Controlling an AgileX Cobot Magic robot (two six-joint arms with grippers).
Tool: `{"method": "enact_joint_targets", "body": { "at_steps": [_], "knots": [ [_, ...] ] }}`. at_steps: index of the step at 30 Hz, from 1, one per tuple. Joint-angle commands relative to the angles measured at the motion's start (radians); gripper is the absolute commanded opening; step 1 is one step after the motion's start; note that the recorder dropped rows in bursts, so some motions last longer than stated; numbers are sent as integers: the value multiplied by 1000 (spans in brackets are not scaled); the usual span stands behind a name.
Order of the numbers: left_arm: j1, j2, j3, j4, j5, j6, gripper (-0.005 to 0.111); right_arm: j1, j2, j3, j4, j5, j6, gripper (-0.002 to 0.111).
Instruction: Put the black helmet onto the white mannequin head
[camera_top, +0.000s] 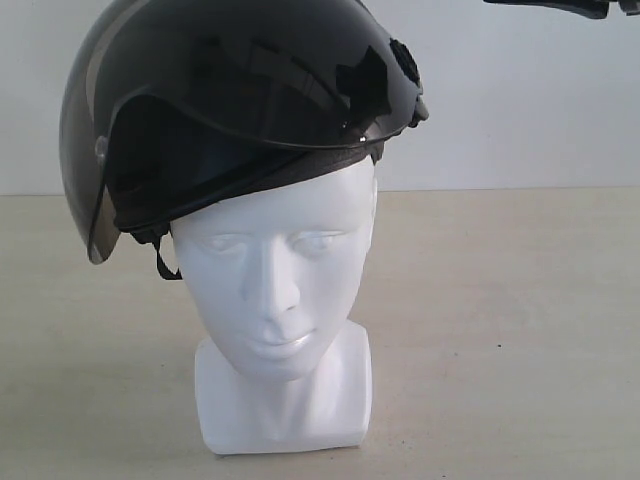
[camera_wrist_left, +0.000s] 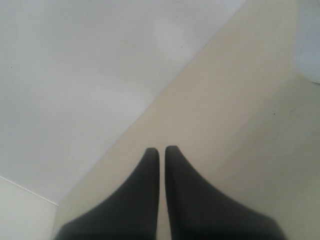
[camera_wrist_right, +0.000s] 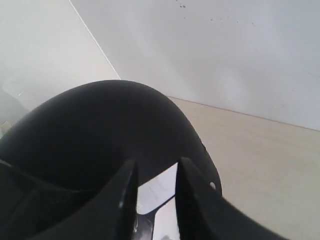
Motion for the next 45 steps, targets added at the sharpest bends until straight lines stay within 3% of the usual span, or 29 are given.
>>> {"method": "enact_joint_targets", "body": {
  "at_steps": [1,5,6,28,30,40,45],
  "knots": [
    [-6,-3,4,-3,-1,-7,4,-3,-2,-6,5,10,-8,24],
    [-6,-3,4,-3,-1,-7,4,-3,-2,-6,-14,27,-8,1],
    [-6,-3,4,-3,-1,-7,4,-3,-2,-6,-14,27,-8,0],
    [-7,-3,4,5,-6,2,4,-3,-2,-6,-14,69,5,0],
    [-5,-3,4,53,-33,17,4,-3,-2,-6,-14,71,7,0],
    [-5,-3,4,-35,-202,17,4,-3,-2,-6,-16,73,18,0],
    [-5,-3,-13,-75,-269,-67,4,-3,-2,-6,-16,69,18,0]
  ]
}}
